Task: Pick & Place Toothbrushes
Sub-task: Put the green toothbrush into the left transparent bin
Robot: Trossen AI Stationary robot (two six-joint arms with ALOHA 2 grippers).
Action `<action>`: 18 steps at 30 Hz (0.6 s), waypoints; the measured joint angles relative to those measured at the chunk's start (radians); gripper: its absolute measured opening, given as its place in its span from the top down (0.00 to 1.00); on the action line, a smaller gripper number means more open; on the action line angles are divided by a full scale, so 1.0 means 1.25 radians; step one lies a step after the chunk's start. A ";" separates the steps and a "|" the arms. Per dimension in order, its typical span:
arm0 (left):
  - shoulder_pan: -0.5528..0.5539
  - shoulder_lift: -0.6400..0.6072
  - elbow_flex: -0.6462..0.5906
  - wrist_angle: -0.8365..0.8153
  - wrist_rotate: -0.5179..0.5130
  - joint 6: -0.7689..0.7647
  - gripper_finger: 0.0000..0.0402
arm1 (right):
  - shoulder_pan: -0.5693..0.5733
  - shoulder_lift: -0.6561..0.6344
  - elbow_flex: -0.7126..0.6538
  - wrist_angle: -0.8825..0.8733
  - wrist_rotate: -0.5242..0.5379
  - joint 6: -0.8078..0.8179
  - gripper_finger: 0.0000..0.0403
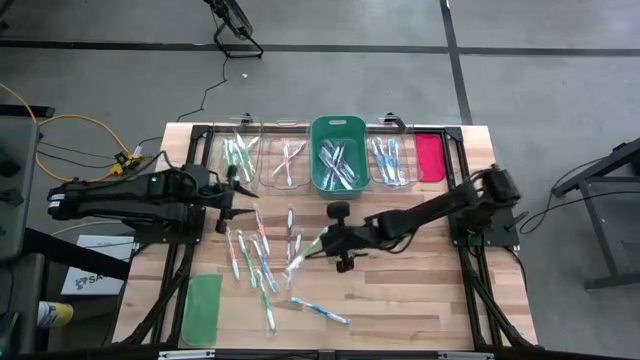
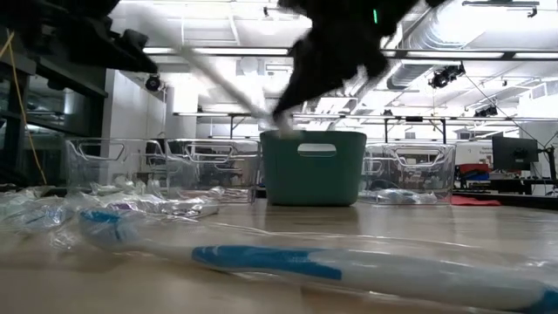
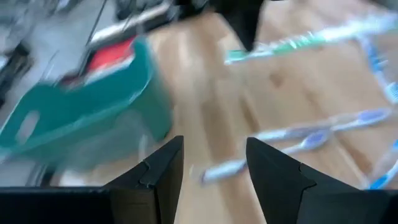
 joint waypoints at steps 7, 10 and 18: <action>0.000 0.097 -0.076 0.316 0.174 0.030 0.58 | -0.017 -0.104 0.001 0.108 -0.042 0.126 0.99; -0.002 0.135 -0.080 0.416 0.192 0.017 0.58 | -0.023 -0.122 0.001 0.197 -0.093 0.112 0.99; -0.052 0.216 -0.079 0.643 0.246 0.004 0.58 | -0.043 -0.119 0.001 0.320 -0.106 0.062 0.99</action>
